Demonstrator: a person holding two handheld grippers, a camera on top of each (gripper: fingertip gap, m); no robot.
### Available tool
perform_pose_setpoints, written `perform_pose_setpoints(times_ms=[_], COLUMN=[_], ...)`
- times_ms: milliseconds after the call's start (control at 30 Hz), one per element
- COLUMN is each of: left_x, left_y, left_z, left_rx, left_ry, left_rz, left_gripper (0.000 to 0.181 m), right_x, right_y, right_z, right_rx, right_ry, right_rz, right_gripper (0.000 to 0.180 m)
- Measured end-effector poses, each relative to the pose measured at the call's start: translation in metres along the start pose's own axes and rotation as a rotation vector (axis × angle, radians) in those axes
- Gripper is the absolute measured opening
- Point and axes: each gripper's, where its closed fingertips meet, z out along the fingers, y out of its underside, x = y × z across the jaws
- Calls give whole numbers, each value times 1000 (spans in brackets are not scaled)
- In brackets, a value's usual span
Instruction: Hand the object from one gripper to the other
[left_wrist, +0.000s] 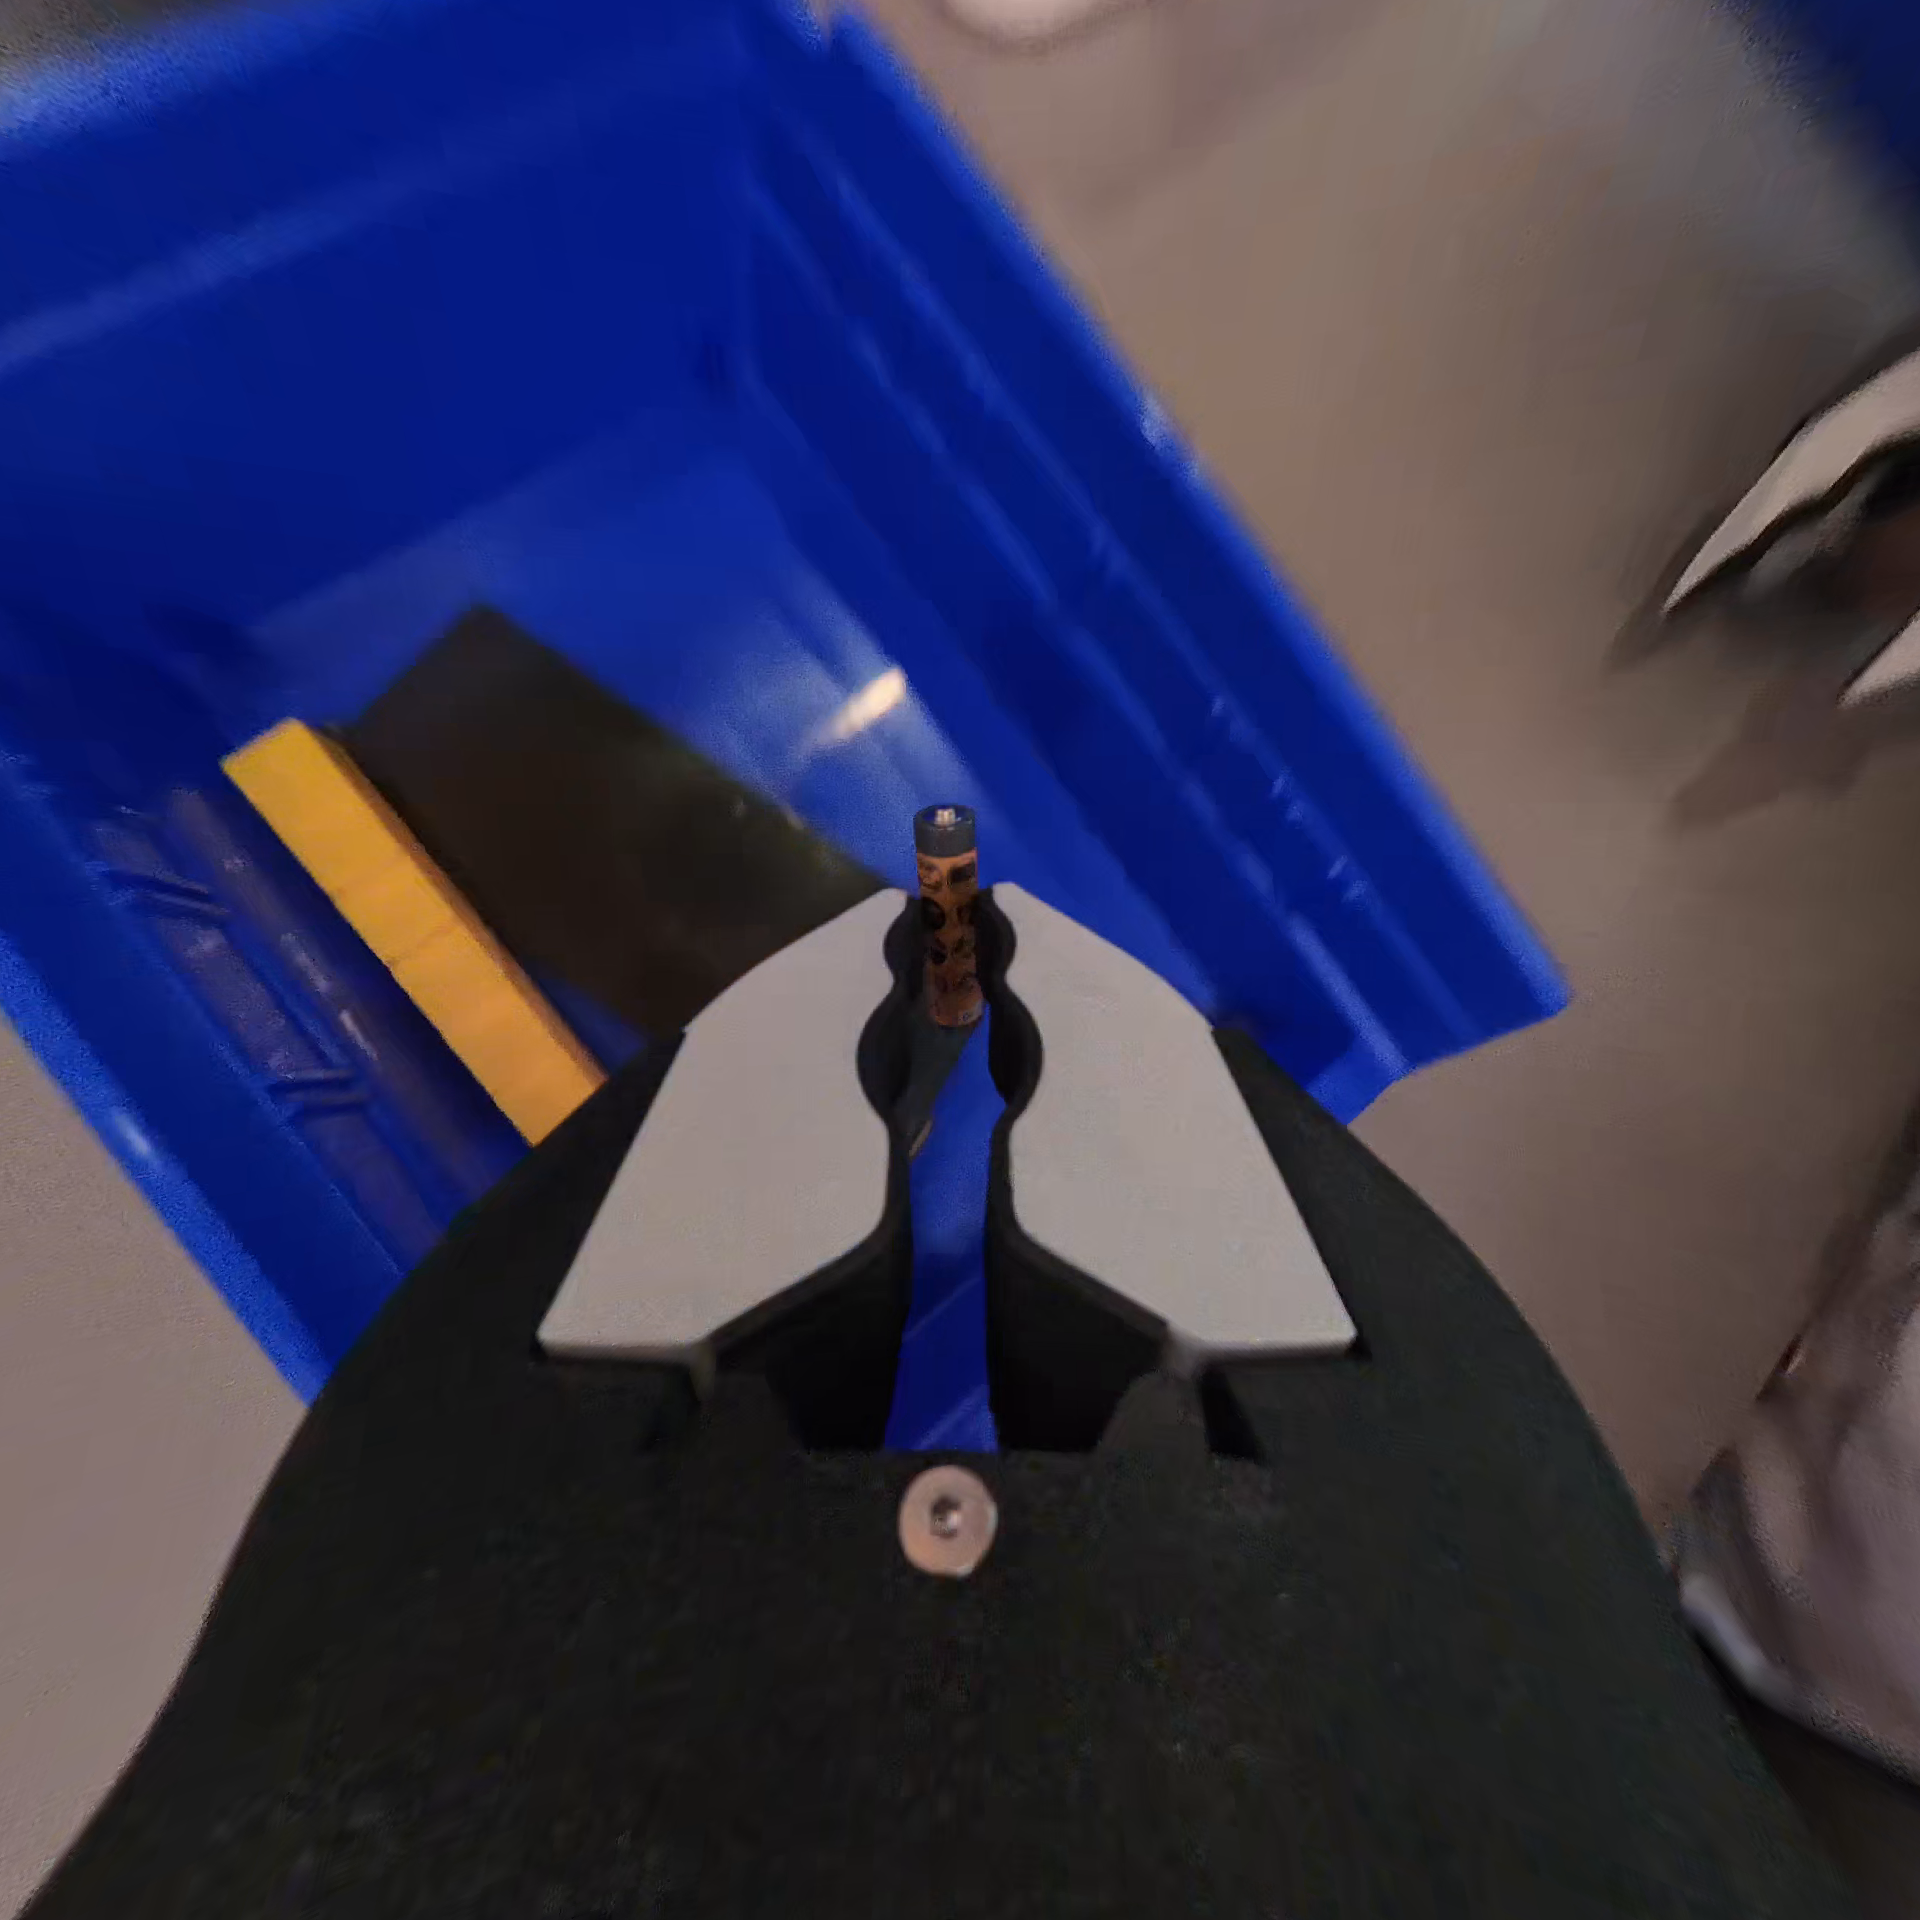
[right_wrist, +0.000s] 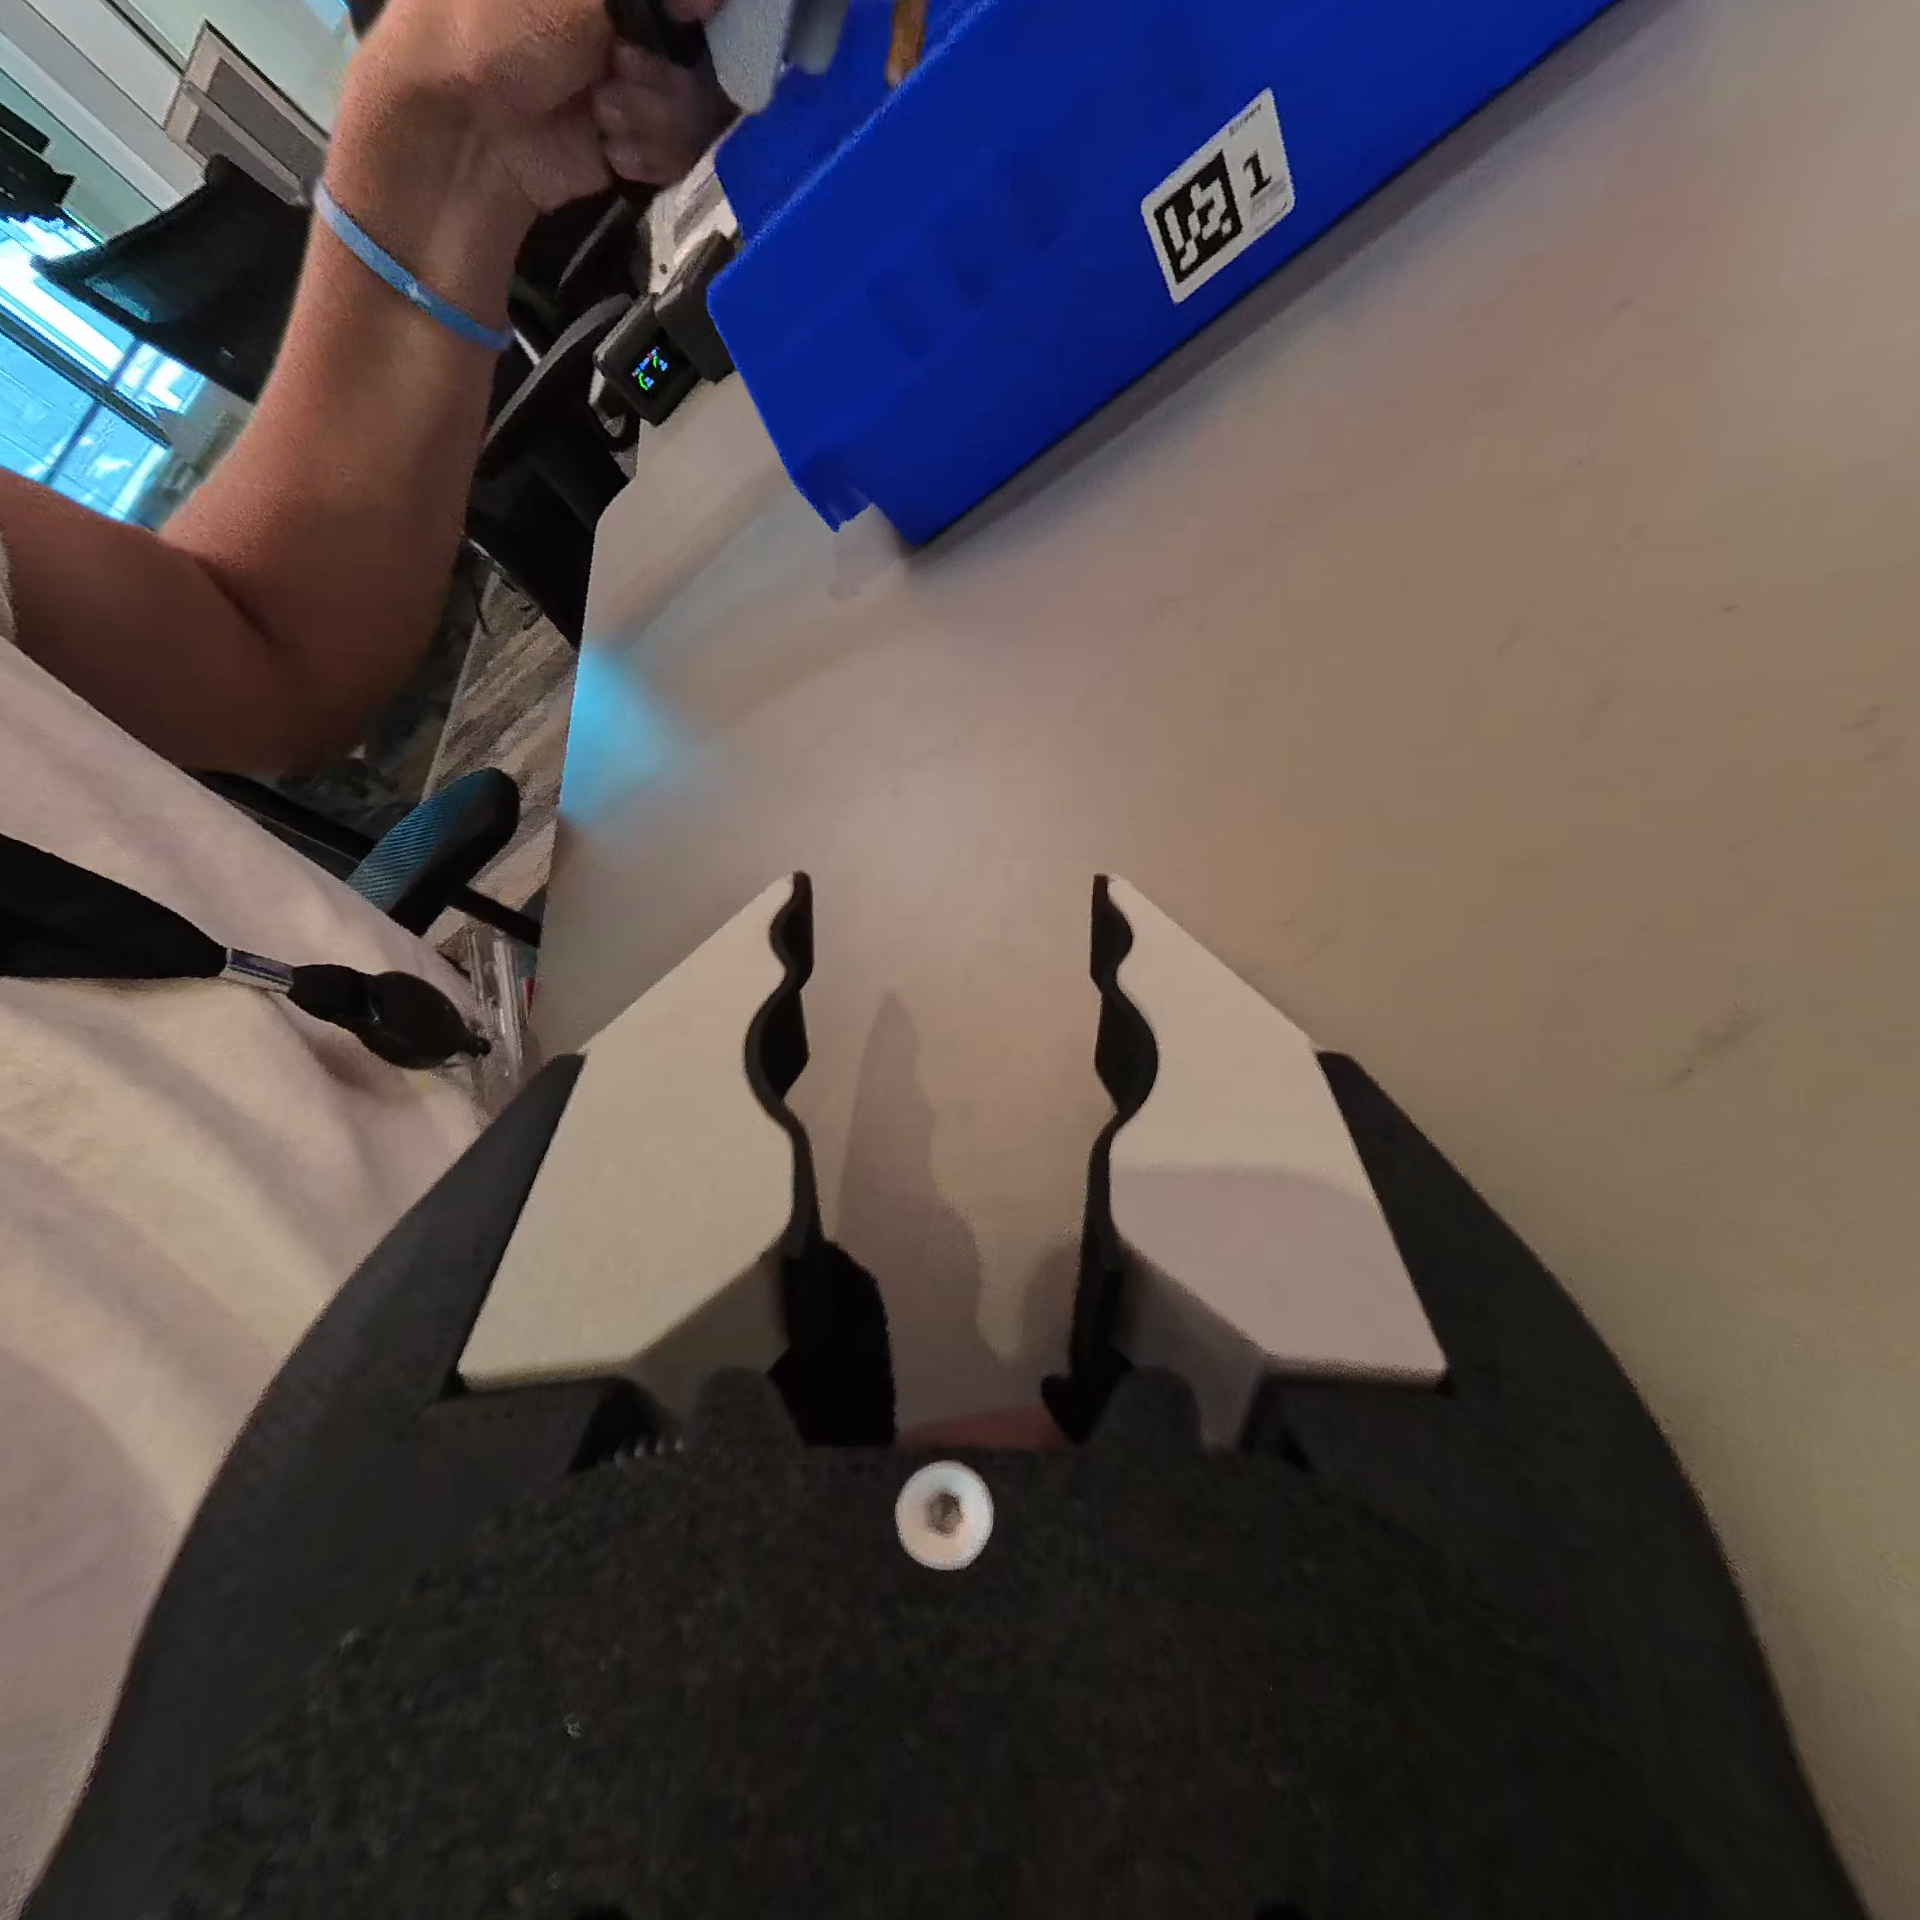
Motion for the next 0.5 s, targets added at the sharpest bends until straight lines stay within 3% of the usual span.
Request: perform_pose_setpoints(times_ms=[200,300,500], left_x=[42,94,224], left_y=[-72,-105,-150], left_z=[-31,-24,0], left_rx=[581,669,678], left_ry=[336,511,723], left_rz=[-241,-228,-17], left_gripper=[9,9,9], right_x=[-16,-27,-61], right_y=[-29,-54,-134], right_z=[-9,-13,-45], right_rx=[91,143,323], right_ry=[-23,-60,-154], right_rz=[-106,-177,-242], right_gripper=[54,54,47])
